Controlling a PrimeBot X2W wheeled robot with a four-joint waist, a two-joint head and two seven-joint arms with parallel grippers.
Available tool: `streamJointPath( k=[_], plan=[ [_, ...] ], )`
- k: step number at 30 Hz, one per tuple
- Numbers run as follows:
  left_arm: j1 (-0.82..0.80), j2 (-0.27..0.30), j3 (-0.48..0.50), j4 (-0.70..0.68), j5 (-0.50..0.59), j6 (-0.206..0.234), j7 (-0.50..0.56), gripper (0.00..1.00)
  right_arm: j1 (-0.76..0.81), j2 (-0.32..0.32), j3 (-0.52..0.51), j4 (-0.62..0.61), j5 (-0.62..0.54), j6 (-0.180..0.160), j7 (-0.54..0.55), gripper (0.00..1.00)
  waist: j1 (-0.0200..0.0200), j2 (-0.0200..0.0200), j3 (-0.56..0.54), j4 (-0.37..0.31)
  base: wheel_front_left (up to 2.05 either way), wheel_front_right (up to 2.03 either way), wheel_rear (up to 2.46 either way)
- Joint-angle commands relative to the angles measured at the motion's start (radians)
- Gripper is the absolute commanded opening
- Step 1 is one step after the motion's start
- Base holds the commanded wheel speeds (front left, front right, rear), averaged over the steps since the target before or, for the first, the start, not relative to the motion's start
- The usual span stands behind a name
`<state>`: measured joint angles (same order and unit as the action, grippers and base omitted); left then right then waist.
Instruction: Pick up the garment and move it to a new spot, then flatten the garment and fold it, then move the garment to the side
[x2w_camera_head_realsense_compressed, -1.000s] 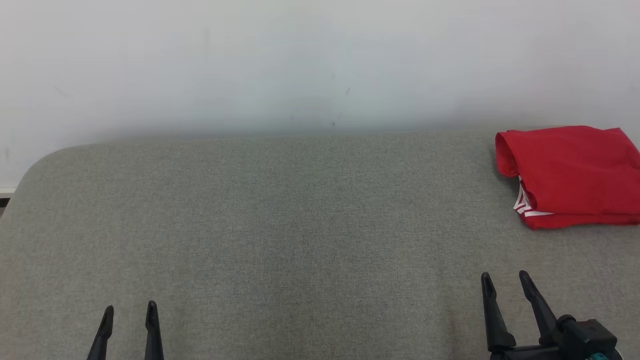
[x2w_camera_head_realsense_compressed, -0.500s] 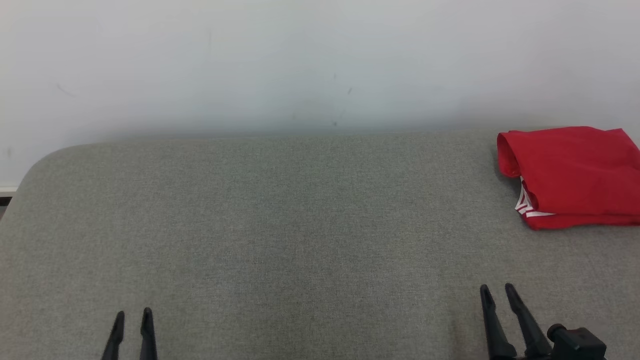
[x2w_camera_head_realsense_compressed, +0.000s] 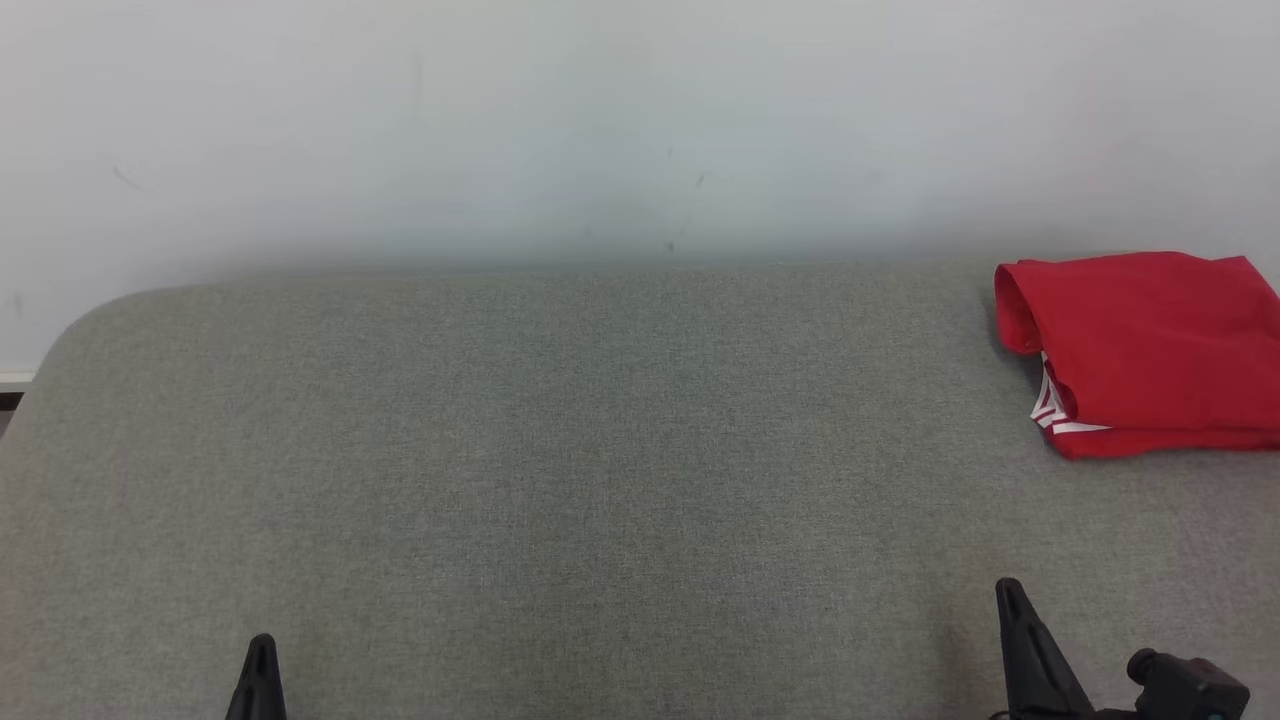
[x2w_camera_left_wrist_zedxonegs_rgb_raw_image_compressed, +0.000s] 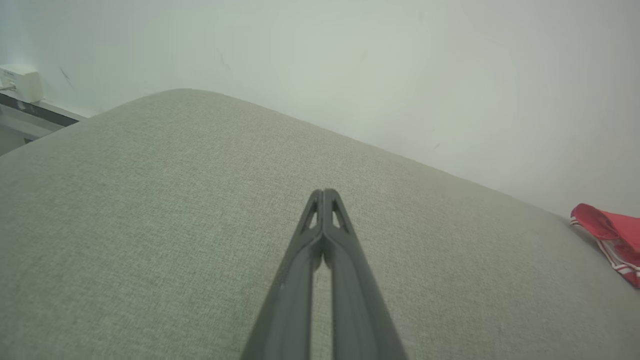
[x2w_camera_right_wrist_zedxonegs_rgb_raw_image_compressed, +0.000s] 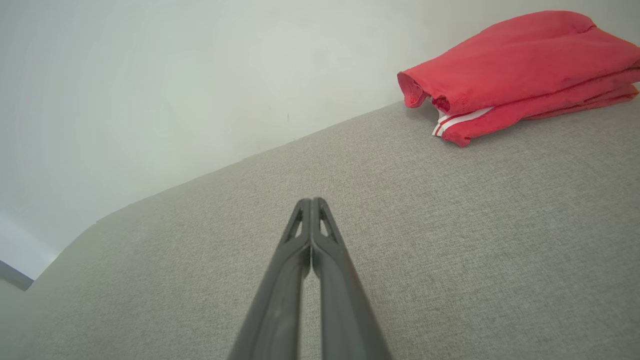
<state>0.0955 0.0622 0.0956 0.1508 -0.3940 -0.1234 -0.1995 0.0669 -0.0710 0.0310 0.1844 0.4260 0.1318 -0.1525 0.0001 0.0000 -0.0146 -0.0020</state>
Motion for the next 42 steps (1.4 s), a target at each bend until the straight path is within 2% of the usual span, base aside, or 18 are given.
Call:
streamJointPath(
  k=[1, 24, 42],
  plan=[
    [-0.031, 0.001, 0.003, -0.011, -0.048, -0.001, 0.007, 0.00, -0.027, -0.004, -0.008, -0.011, 0.045, 0.000, 0.006, 0.00, -0.0001, 0.0000, 0.000, 0.000, 0.00, 0.00, 0.00],
    [-0.085, -0.003, 0.007, 0.019, -0.405, -0.004, 0.099, 0.00, -0.075, -0.004, -0.039, 0.009, 0.400, -0.001, 0.077, 0.00, -0.0001, 0.0000, 0.004, 0.000, 0.00, 0.00, 0.00],
    [-0.120, -0.005, 0.011, 0.040, -0.627, -0.005, 0.159, 0.00, -0.102, -0.002, -0.062, 0.022, 0.621, -0.001, 0.125, 0.00, -0.0001, 0.0000, 0.007, 0.001, 0.00, 0.00, 0.00]
  ],
)
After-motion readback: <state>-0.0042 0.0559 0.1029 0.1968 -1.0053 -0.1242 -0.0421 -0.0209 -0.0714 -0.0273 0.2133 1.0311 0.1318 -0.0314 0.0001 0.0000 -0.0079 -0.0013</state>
